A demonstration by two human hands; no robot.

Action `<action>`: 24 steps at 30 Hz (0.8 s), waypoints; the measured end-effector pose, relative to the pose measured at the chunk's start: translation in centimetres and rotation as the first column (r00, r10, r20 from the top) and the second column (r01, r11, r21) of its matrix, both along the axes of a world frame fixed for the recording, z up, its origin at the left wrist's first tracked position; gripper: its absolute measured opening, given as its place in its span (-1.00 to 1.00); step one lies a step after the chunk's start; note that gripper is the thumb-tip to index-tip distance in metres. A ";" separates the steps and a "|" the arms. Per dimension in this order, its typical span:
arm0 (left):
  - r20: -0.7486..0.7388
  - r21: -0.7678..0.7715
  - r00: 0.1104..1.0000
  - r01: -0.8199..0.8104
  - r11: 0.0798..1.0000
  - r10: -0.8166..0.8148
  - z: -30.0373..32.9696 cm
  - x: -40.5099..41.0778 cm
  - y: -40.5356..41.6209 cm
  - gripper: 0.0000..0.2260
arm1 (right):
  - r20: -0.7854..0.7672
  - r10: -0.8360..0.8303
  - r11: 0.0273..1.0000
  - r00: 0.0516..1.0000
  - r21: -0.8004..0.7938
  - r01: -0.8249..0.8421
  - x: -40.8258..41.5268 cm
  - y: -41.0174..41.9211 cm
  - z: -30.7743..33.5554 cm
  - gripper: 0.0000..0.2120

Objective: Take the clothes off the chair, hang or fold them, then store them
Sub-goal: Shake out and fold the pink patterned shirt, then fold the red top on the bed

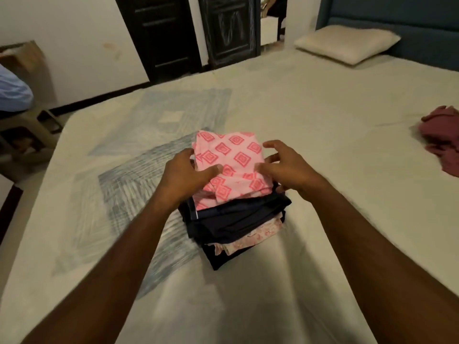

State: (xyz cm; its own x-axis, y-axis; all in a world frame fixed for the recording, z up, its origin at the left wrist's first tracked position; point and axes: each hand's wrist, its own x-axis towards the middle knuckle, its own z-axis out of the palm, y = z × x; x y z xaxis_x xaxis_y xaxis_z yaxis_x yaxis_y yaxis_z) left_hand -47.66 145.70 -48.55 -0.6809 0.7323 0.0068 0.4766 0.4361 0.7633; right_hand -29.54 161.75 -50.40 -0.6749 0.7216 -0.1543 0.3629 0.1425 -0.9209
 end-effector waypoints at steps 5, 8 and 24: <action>-0.269 -0.114 0.963 -0.039 0.993 0.007 -1.6 -0.3 0.8 -0.46 | 0.084 0.008 1.000 0.996 -0.004 -0.007 1.2 0.4 -3.7 -0.75; -0.396 -0.063 0.918 -0.037 0.997 0.009 -1.1 -0.1 2.1 -0.39 | 0.070 -0.019 1.000 0.997 0.004 0.019 2.1 1.2 -3.9 -0.80; -0.064 0.152 0.716 0.695 0.702 -0.695 -4.5 24.3 26.7 -0.79 | 0.045 -0.679 0.727 0.733 0.181 0.663 22.4 11.3 -5.8 -0.88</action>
